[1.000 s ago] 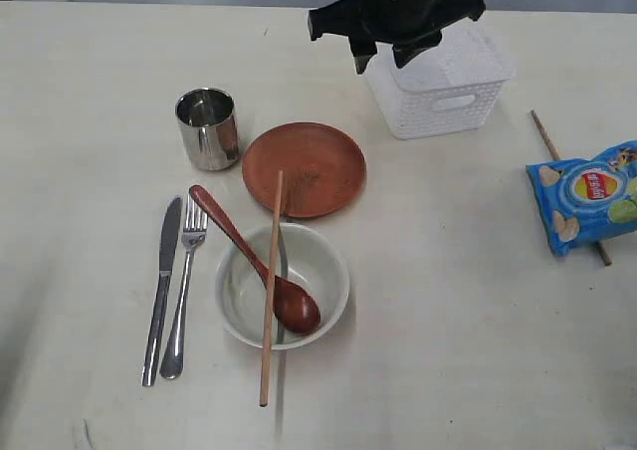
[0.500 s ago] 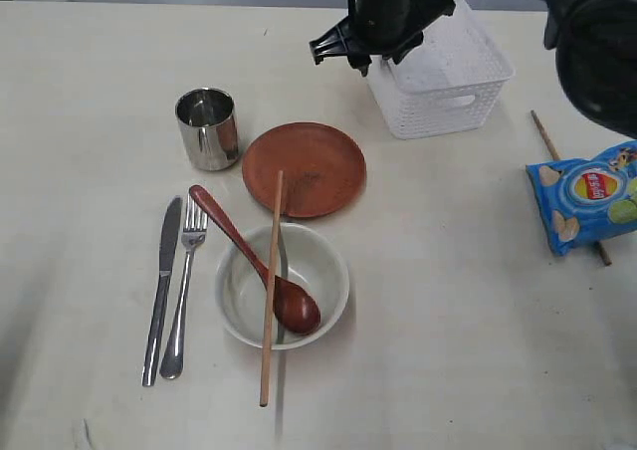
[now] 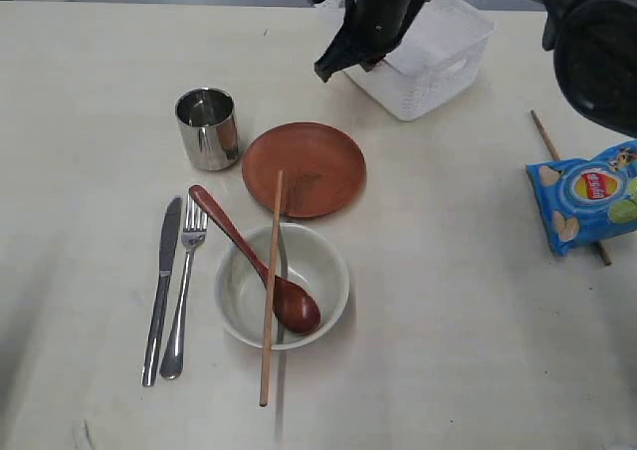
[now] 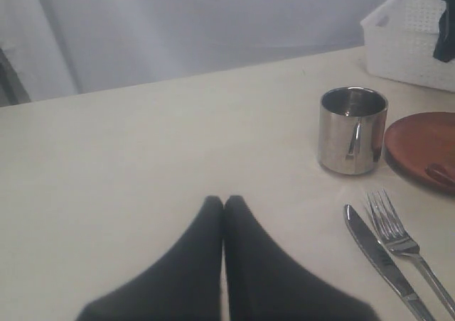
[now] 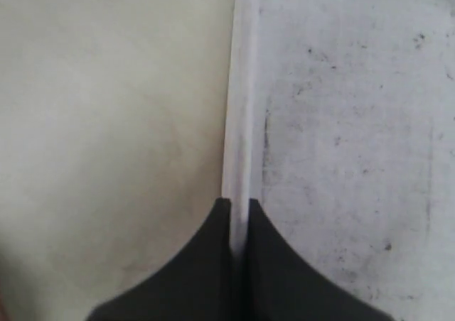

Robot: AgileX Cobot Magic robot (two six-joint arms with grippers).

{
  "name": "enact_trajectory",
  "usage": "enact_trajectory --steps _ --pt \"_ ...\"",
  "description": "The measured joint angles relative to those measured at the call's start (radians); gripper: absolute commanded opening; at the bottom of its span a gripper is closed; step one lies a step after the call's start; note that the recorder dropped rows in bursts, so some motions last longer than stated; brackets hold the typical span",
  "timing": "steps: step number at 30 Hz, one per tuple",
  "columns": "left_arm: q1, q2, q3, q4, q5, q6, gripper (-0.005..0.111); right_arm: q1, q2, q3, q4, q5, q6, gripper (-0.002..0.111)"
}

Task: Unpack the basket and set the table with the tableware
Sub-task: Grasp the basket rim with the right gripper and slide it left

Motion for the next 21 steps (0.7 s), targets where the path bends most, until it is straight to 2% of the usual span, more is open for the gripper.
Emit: enact_trajectory --steps 5,8,18,19,21 --pt "0.000 0.000 0.000 0.000 0.000 0.000 0.000 0.025 -0.004 -0.004 0.211 0.012 -0.431 -0.001" --pt "0.000 0.000 0.000 0.000 0.000 0.000 0.000 0.033 -0.010 -0.004 0.315 0.029 -0.598 -0.001" --pt "0.000 0.000 0.000 0.000 0.000 0.000 0.000 0.036 -0.025 -0.004 0.309 0.071 -0.752 0.001" --pt "0.000 0.000 0.000 0.000 0.000 0.000 0.000 0.036 -0.025 -0.004 0.307 0.071 -0.752 0.005" --pt "0.000 0.000 0.000 0.000 0.000 0.000 0.000 0.036 -0.025 -0.004 0.307 0.071 -0.752 0.021"
